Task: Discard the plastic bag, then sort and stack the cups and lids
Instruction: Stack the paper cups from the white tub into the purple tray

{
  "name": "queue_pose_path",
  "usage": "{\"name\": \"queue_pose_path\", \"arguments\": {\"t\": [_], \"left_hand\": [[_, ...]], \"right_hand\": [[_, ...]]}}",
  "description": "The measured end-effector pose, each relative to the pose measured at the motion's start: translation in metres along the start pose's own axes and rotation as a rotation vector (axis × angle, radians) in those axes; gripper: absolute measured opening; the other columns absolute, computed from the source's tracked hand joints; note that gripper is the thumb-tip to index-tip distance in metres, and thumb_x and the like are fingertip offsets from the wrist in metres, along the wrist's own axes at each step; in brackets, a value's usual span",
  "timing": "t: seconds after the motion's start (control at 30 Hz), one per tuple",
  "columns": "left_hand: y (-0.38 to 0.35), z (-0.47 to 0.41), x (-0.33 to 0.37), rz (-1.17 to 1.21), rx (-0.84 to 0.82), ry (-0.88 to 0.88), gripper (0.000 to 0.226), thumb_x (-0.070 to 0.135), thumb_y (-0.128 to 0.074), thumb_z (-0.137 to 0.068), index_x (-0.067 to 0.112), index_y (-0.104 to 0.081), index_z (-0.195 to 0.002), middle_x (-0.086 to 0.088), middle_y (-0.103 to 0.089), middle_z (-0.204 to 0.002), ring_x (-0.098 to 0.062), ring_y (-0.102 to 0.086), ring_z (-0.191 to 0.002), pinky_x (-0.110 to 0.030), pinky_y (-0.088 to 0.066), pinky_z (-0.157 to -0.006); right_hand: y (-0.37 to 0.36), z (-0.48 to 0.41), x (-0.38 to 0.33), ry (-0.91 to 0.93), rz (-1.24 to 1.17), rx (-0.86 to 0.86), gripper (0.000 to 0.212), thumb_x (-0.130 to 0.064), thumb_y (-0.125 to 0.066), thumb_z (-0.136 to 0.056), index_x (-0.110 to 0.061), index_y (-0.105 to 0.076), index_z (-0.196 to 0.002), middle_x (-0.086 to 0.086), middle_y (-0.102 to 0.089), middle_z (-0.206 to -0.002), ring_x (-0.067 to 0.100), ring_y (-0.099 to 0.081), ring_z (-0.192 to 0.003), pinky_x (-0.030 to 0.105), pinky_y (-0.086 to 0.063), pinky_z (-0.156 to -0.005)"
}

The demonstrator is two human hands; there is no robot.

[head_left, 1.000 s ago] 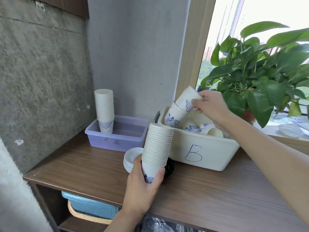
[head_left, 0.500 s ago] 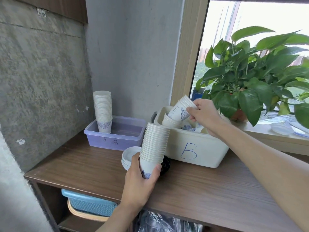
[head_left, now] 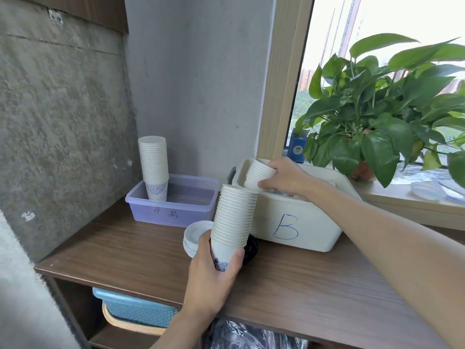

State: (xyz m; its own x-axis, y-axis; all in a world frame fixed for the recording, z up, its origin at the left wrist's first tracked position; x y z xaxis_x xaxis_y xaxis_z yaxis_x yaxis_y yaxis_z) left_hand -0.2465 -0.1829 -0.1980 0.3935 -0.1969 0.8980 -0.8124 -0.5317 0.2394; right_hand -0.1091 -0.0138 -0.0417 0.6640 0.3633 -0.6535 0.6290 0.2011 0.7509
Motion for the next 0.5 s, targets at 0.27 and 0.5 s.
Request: {"name": "queue_pose_path", "arguments": {"t": [0.27,0.5], "left_hand": [[0.001,0.0,0.003,-0.02,-0.01,0.002,0.043,0.042,-0.072,-0.08,0.036,-0.046,-0.114,0.017,-0.066,-0.093,0.001,-0.062,-0.086,-0.012,-0.045,-0.068],[0.002,0.002,0.006,-0.005,-0.018,-0.002,0.044,0.044,-0.071,-0.081,0.035,-0.047,-0.117,0.016,-0.067,-0.096,0.001,-0.062,-0.089,-0.017,-0.048,-0.072]], "right_hand": [[0.022,0.01,-0.016,0.14,0.07,0.214,0.019,-0.019,-0.072,-0.079,-0.004,-0.063,-0.087,0.006,-0.057,-0.074,0.018,-0.05,-0.059,0.026,-0.034,-0.049],[0.056,0.047,-0.049,0.292,-0.187,0.194,0.016,-0.016,-0.075,-0.078,-0.018,-0.061,-0.07,0.003,-0.058,-0.067,0.018,-0.051,-0.063,0.033,-0.041,-0.06]]}}
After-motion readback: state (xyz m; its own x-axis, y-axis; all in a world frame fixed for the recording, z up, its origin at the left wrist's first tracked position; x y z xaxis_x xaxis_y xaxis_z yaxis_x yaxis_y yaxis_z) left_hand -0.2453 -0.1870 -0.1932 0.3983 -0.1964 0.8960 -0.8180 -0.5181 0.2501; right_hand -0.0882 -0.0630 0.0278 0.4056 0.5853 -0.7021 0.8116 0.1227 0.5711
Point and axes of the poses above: each hand's wrist, its own z-axis away from the middle knuckle, its own y-axis out of the back of the hand, x = y × z, the point moved 2 cm from there along -z, towards the middle knuckle
